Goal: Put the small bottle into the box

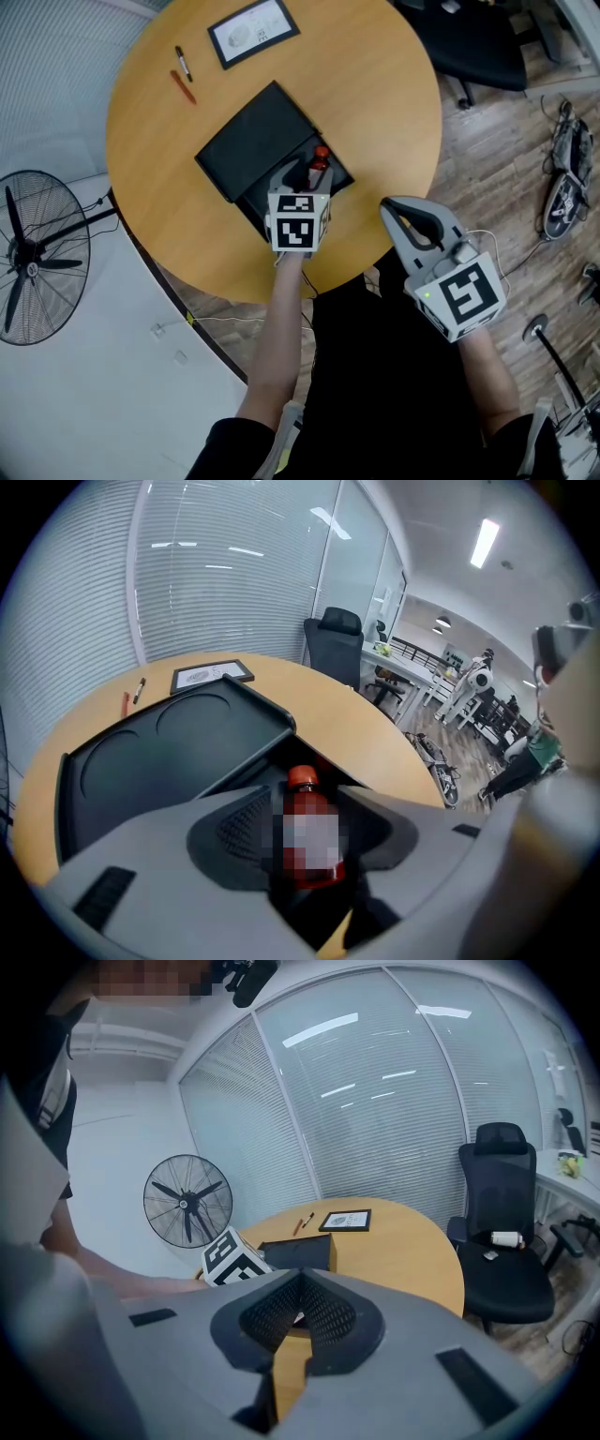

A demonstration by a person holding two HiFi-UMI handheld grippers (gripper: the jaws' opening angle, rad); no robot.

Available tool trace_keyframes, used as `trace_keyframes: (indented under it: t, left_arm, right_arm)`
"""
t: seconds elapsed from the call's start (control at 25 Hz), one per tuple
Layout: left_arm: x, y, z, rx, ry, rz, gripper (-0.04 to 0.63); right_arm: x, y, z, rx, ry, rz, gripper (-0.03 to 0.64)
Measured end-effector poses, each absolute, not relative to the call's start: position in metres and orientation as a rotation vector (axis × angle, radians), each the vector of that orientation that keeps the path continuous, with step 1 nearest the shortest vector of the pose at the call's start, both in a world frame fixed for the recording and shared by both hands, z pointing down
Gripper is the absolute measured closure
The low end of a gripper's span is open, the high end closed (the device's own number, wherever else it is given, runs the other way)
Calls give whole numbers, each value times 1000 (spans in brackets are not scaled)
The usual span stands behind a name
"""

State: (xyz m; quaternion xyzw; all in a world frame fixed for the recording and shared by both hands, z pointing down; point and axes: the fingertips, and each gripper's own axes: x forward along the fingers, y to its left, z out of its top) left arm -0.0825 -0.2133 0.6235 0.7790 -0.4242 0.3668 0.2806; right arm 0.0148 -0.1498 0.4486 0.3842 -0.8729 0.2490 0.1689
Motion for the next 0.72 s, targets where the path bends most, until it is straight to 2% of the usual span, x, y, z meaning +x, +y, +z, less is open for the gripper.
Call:
trace_keyframes:
  t: [0.72]
  left_arm:
    - [-88, -176, 549, 2104, -1278, 879, 391]
  right_arm:
    - [33, -139, 408, 1054, -2599, 597, 606]
